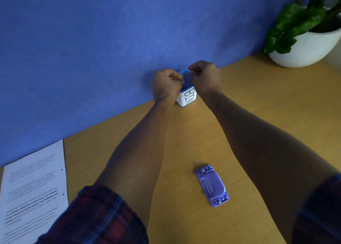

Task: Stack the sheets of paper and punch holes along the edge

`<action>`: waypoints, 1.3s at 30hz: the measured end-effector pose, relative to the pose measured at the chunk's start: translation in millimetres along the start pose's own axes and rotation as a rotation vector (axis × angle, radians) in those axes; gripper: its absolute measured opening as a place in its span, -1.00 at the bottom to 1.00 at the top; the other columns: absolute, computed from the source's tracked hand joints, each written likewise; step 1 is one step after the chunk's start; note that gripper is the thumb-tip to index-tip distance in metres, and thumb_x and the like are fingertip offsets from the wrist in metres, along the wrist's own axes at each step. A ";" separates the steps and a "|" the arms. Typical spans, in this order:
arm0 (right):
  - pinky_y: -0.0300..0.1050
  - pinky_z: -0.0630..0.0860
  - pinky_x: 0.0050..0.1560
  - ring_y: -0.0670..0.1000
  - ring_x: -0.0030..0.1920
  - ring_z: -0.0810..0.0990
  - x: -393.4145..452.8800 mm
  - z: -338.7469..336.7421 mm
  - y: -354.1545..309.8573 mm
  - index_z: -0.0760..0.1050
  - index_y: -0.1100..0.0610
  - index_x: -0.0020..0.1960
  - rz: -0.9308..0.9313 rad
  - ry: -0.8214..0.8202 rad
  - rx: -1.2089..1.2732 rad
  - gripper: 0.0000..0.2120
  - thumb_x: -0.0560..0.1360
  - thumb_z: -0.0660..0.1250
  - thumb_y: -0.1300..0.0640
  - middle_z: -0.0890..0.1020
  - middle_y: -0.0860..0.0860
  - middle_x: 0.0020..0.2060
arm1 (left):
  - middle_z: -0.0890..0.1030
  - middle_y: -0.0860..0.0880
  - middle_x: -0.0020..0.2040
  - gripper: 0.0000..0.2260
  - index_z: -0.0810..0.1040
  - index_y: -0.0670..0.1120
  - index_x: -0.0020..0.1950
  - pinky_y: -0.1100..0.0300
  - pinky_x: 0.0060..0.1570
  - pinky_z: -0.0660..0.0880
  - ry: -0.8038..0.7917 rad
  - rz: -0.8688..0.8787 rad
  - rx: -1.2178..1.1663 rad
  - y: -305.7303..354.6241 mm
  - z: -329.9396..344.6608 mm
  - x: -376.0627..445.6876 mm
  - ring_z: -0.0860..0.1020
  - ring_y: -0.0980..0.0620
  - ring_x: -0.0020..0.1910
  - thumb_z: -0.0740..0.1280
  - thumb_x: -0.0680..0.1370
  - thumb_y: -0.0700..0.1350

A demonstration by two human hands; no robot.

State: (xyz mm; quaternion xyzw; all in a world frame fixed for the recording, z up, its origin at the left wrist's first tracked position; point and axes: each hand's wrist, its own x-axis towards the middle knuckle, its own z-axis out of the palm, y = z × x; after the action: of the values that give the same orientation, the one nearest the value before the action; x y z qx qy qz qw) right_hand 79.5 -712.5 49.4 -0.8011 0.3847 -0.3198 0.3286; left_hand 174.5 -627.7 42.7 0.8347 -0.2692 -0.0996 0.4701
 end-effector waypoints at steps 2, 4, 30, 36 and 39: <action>-0.39 0.44 -0.02 -0.02 0.06 0.68 0.2 -0.4 1.7 0.68 0.20 0.13 -0.009 0.005 0.004 -0.77 0.56 0.31 0.31 0.74 0.06 0.05 | 0.72 0.07 -0.22 -0.91 0.75 -0.10 -0.11 0.27 -0.13 0.62 0.006 0.006 0.005 -0.3 1.7 1.3 0.67 0.17 -0.22 0.52 0.46 -0.27; -0.39 0.46 -0.01 -0.02 0.06 0.68 0.9 -1.5 2.5 0.68 0.21 0.13 -0.012 0.013 0.015 -0.77 0.56 0.30 0.32 0.74 0.05 0.04 | 0.75 0.04 -0.16 -0.91 0.75 -0.09 -0.09 0.32 -0.17 0.59 0.018 0.012 0.021 0.3 3.1 2.0 0.65 0.21 -0.23 0.51 0.47 -0.26; -0.04 0.63 0.06 0.06 0.05 0.69 -5.9 1.3 -7.2 0.69 0.15 0.13 -0.074 -0.054 -0.081 -0.78 0.57 0.32 0.27 0.74 0.09 0.04 | 0.74 0.04 -0.09 -0.81 0.75 -0.11 0.02 0.32 -0.14 0.59 0.052 0.024 0.107 -0.2 -8.3 -9.3 0.67 0.12 -0.11 0.39 0.51 -0.31; -0.12 0.59 0.00 0.09 0.04 0.69 -13.1 -2.1 -9.1 0.68 0.16 0.14 -0.109 -0.082 -0.149 -0.76 0.58 0.28 0.25 0.73 0.10 0.05 | 0.74 0.01 -0.13 -0.92 0.72 -0.14 -0.06 0.21 -0.15 0.60 0.034 0.046 0.138 4.5 -16.0 -17.7 0.70 0.05 -0.12 0.42 0.53 -0.25; -0.07 0.58 -0.08 0.12 -0.04 0.67 -20.0 -5.0 -14.4 0.68 0.18 0.03 -0.107 -0.072 -0.153 -0.82 0.54 0.31 0.26 0.73 0.10 -0.03 | 0.74 -0.02 -0.08 -0.90 0.71 -0.13 -0.01 0.12 -0.10 0.64 0.017 0.066 0.193 6.8 -24.9 -26.9 0.69 0.02 -0.08 0.39 0.57 -0.23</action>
State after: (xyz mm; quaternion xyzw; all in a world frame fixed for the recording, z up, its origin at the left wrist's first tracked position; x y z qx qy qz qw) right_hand 71.5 -690.3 58.2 -0.8541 0.3528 -0.2775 0.2625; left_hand 160.0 -597.7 59.4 0.8675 -0.3008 -0.0507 0.3929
